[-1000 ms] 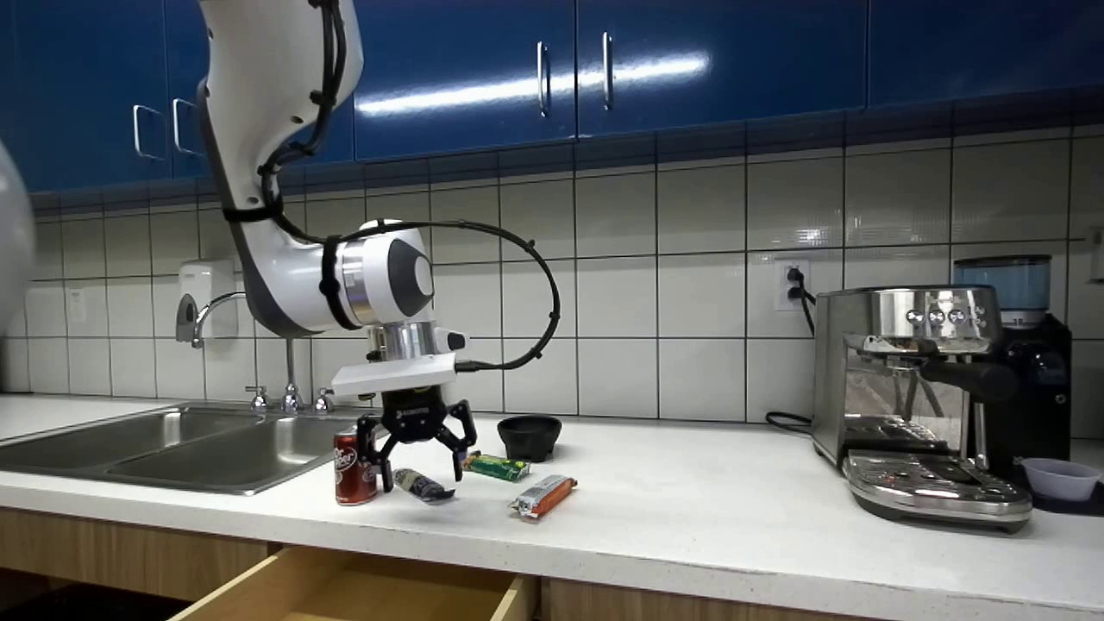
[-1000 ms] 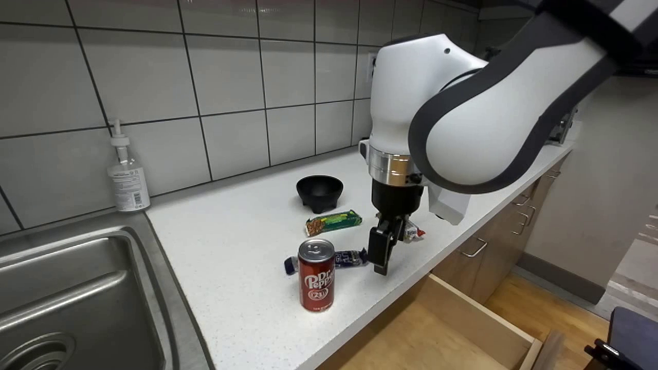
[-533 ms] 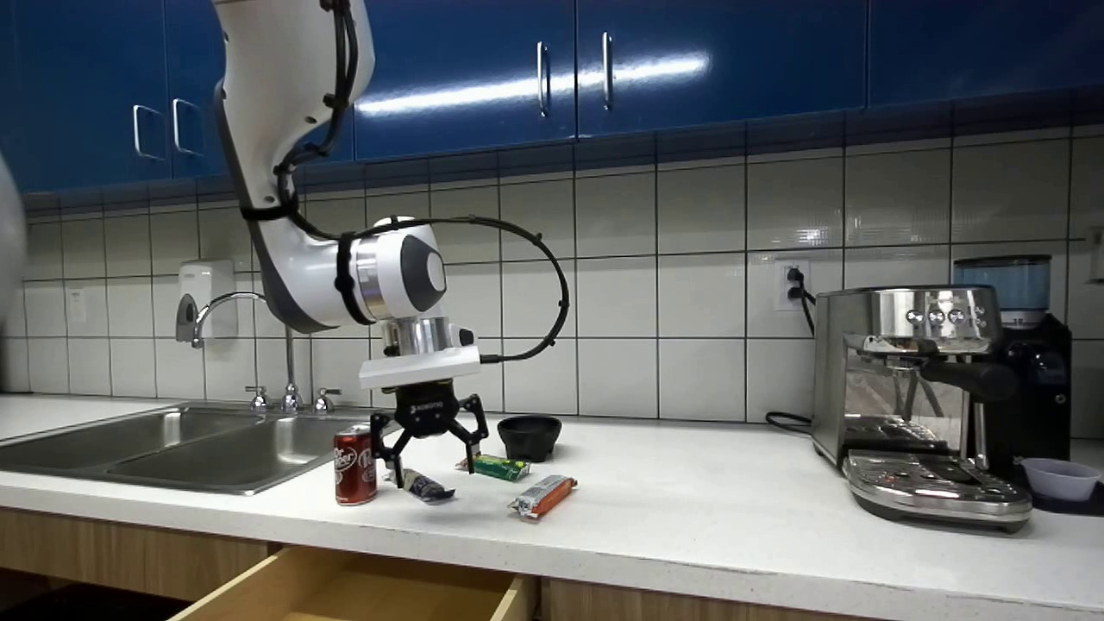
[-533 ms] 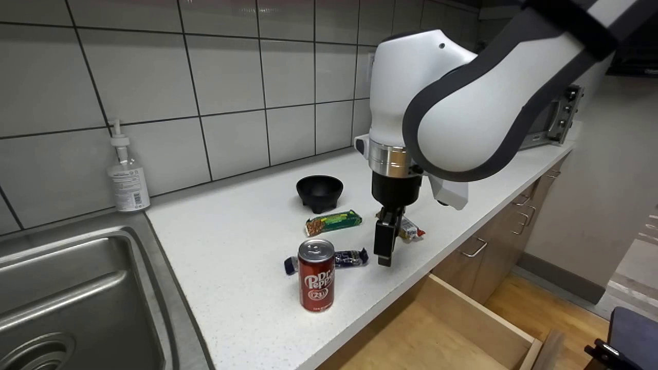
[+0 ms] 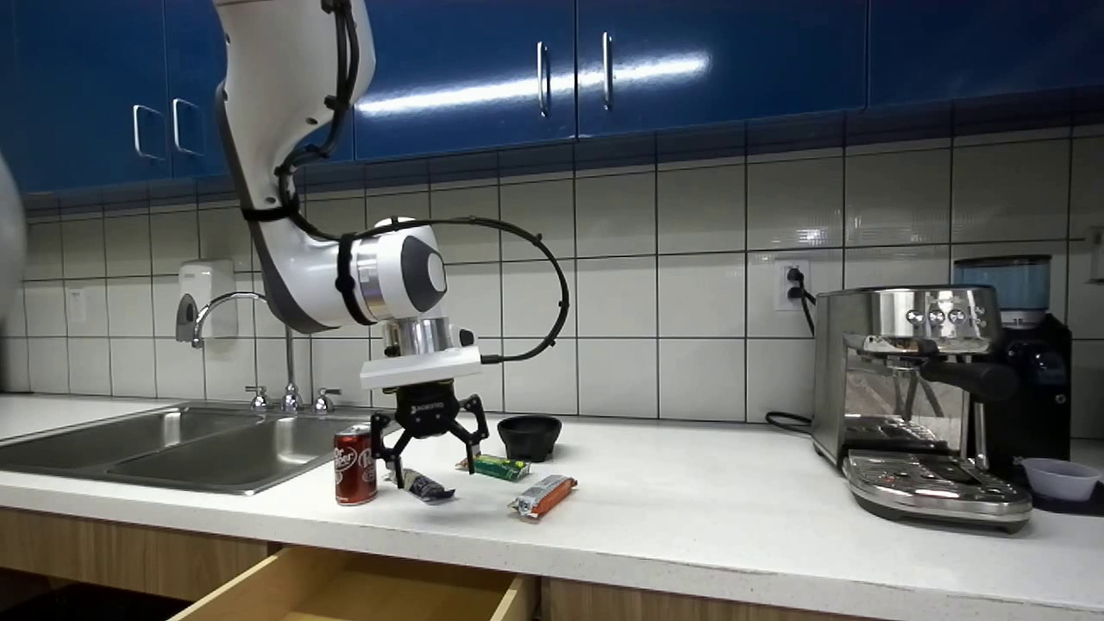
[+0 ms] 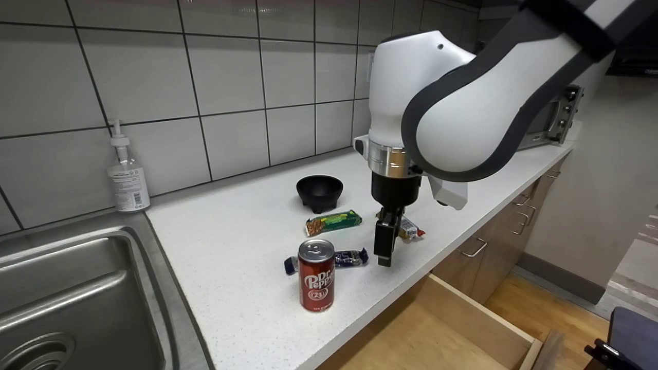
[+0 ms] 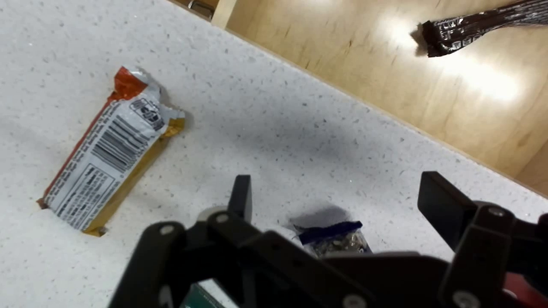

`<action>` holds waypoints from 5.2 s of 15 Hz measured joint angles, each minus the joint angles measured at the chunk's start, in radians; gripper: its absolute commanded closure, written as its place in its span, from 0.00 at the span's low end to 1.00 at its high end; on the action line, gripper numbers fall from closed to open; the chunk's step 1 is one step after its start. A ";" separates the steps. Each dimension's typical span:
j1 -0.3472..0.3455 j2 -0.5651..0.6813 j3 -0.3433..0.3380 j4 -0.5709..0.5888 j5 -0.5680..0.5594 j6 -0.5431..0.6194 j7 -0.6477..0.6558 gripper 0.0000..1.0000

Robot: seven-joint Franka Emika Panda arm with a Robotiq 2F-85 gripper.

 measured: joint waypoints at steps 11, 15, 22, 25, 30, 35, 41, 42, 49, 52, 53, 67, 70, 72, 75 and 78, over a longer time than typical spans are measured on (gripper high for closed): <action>0.000 0.001 0.000 0.001 0.000 -0.001 0.000 0.00; 0.000 0.003 0.001 0.000 0.000 0.002 -0.001 0.00; 0.000 0.005 0.016 0.003 0.000 0.043 -0.033 0.00; 0.000 0.010 0.021 0.010 0.000 0.046 -0.072 0.00; 0.000 0.036 0.036 0.037 0.000 0.047 -0.138 0.00; 0.000 0.080 0.047 0.075 0.000 0.047 -0.184 0.00; -0.001 0.142 0.056 0.133 0.000 0.047 -0.227 0.00; -0.001 0.150 0.058 0.142 0.000 0.047 -0.234 0.00; -0.004 0.205 0.072 0.199 0.000 0.047 -0.256 0.00; -0.005 0.227 0.074 0.222 0.000 0.047 -0.263 0.26; -0.005 0.234 0.074 0.230 0.000 0.047 -0.267 0.32; -0.040 0.255 0.086 0.309 0.000 0.039 -0.306 0.92; -0.043 0.253 0.086 0.320 0.000 0.039 -0.312 0.92; -0.044 0.245 0.086 0.322 0.000 0.037 -0.313 0.92; -0.046 0.221 0.084 0.316 0.000 0.016 -0.313 0.92; -0.046 0.177 0.082 0.286 0.000 -0.013 -0.313 0.92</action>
